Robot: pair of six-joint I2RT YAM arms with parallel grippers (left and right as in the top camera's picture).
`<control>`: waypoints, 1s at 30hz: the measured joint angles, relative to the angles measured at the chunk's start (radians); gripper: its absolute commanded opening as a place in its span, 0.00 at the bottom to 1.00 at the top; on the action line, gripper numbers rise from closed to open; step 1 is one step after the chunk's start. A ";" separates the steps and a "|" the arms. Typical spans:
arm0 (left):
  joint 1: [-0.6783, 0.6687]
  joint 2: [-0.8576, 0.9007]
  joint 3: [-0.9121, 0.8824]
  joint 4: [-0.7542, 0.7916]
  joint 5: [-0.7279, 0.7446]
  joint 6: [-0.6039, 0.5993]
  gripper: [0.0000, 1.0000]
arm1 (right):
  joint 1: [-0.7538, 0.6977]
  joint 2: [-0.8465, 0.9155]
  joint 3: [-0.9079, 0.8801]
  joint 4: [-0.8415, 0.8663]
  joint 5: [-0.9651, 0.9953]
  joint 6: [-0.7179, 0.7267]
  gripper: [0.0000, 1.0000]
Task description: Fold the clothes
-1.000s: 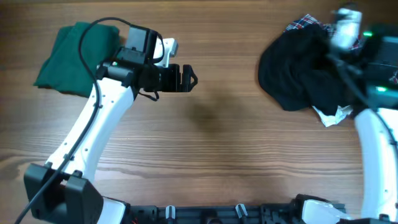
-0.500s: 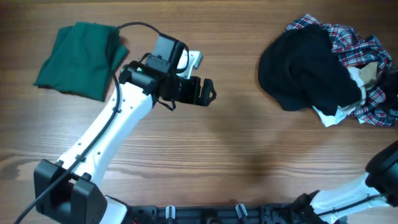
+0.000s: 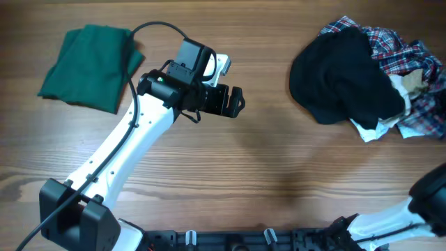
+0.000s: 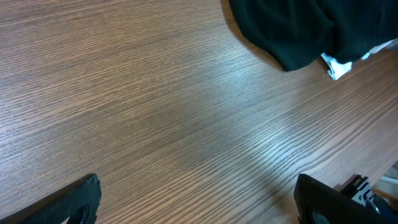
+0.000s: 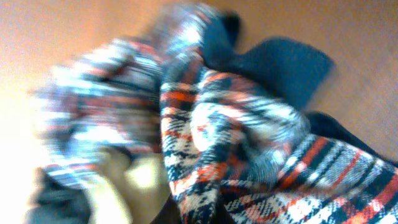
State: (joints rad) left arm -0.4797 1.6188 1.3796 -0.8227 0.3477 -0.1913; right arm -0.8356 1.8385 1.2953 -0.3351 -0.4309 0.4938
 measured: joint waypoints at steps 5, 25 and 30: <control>0.000 0.000 0.000 0.005 -0.003 -0.001 1.00 | 0.016 -0.333 0.227 0.031 -0.137 0.067 0.04; 0.185 0.000 0.000 0.071 0.066 -0.100 1.00 | 0.388 -0.454 0.691 0.061 -0.842 0.160 0.04; 0.185 0.000 0.000 0.067 0.070 -0.100 1.00 | 0.408 -0.454 0.691 0.080 -0.881 0.159 0.04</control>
State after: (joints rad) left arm -0.2943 1.6184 1.3796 -0.7555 0.4179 -0.2909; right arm -0.4278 1.3846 1.9865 -0.2550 -1.3117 0.6529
